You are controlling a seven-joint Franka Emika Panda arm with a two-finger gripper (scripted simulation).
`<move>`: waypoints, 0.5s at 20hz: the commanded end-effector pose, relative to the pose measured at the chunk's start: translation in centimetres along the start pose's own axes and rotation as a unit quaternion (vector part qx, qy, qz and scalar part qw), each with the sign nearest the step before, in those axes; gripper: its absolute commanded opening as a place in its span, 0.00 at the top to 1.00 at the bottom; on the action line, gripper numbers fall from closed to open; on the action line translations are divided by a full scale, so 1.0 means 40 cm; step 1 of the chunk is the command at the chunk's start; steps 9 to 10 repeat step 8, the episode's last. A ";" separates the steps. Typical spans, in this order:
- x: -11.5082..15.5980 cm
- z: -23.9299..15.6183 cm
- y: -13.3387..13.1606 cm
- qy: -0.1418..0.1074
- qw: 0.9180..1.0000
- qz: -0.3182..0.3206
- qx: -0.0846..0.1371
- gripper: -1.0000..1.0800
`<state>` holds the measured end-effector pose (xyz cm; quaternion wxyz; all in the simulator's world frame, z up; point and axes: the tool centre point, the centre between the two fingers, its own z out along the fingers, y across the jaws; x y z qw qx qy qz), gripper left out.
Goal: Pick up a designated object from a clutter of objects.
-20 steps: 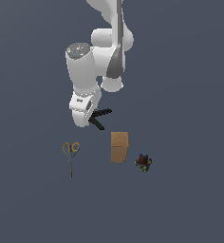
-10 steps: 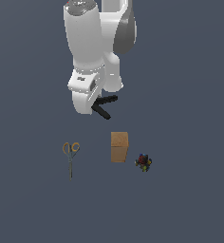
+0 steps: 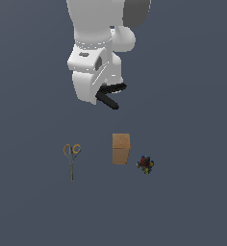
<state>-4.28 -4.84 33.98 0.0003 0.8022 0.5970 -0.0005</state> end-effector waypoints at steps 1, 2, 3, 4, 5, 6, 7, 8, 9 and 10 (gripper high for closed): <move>0.010 -0.030 0.005 0.000 1.000 0.000 0.000 1.00; 0.012 -0.037 0.006 0.000 1.000 0.000 0.000 1.00; 0.015 -0.044 0.007 0.000 1.000 0.000 0.000 1.00; 0.017 -0.050 0.008 0.000 1.000 0.000 0.000 1.00; 0.018 -0.054 0.009 0.000 1.000 0.000 0.000 1.00; 0.019 -0.057 0.010 0.000 1.000 0.000 0.000 1.00; 0.020 -0.059 0.010 0.000 1.000 0.000 0.000 1.00; 0.020 -0.059 0.010 0.000 1.000 0.000 0.000 1.00; 0.020 -0.059 0.010 0.000 1.000 0.000 0.000 1.00; 0.020 -0.059 0.010 0.000 1.000 0.000 0.000 1.00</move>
